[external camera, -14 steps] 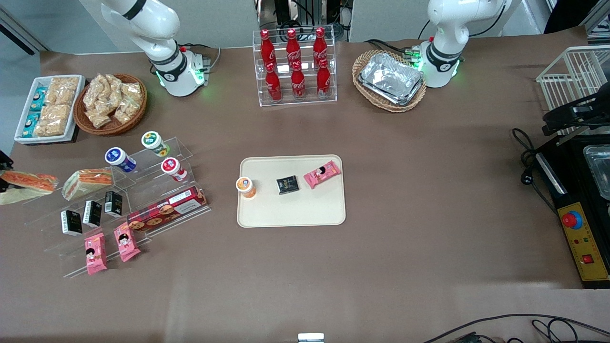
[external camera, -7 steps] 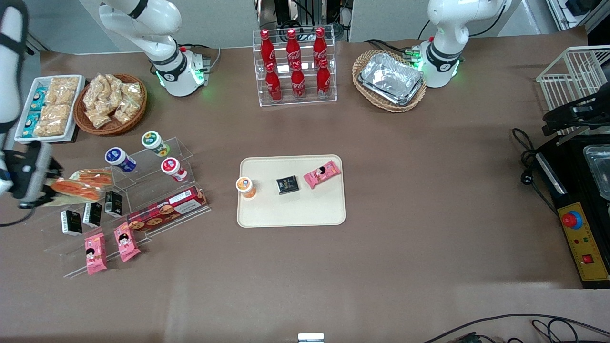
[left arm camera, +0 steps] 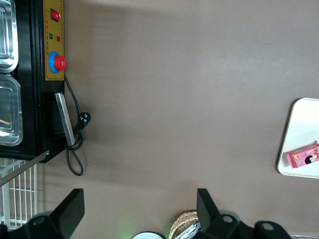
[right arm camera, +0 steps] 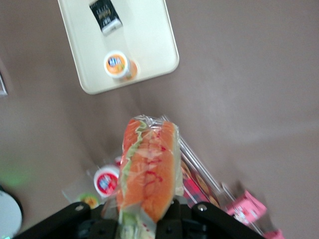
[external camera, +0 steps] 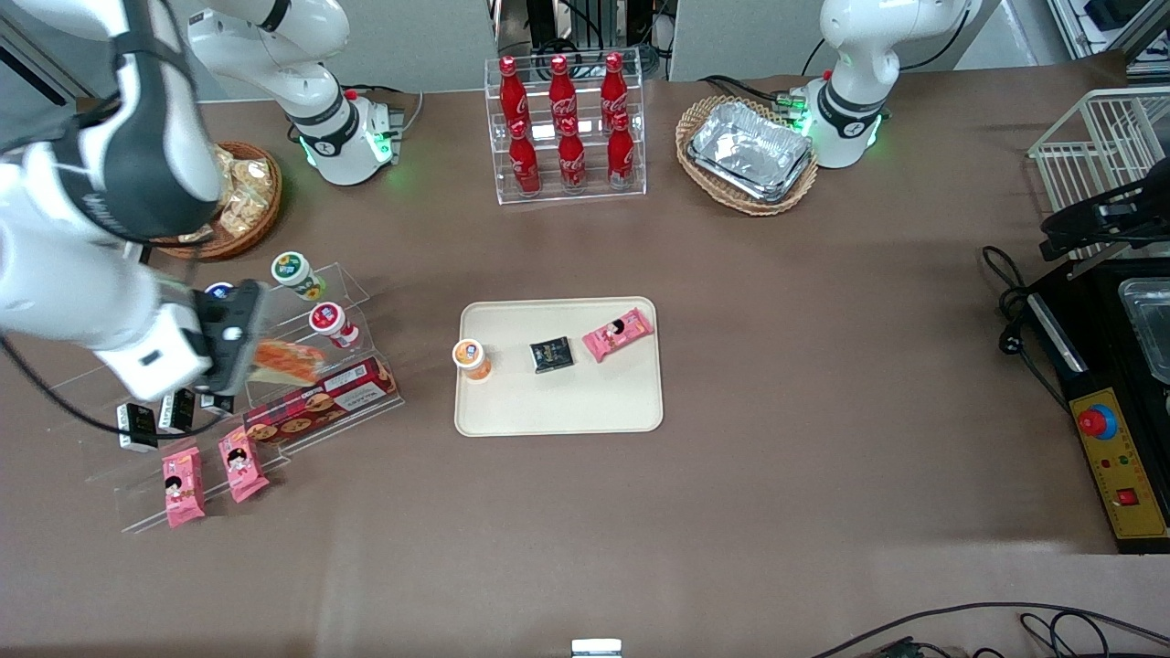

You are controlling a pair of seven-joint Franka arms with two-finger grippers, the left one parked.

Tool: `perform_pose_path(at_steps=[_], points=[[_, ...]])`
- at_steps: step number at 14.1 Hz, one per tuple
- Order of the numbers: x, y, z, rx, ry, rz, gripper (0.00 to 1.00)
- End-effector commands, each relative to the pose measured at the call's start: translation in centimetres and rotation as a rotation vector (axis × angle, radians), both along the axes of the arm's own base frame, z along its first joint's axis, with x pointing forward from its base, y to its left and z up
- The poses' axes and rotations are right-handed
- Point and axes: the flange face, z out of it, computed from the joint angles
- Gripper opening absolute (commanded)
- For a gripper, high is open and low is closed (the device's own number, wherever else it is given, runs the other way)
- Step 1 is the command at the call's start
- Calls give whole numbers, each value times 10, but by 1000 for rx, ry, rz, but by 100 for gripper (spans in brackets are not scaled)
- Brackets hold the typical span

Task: Place sandwich on tray
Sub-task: 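Carry the sandwich over the cream tray and lower it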

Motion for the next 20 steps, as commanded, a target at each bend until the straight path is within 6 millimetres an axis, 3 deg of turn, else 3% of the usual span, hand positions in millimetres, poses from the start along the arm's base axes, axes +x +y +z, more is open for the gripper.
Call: perform_pose_path(at_steps=[1, 3, 9, 13, 17, 20], points=[[4, 70, -18, 45, -2, -96, 0], [2, 123, -37, 40, -26, -130, 0], [-10, 246, -123, 35, -83, -201, 0], [-18, 312, -176, 54, -130, -244, 0], [-25, 347, -223, 60, -148, -278, 0], [-31, 357, -246, 57, -151, -285, 0]])
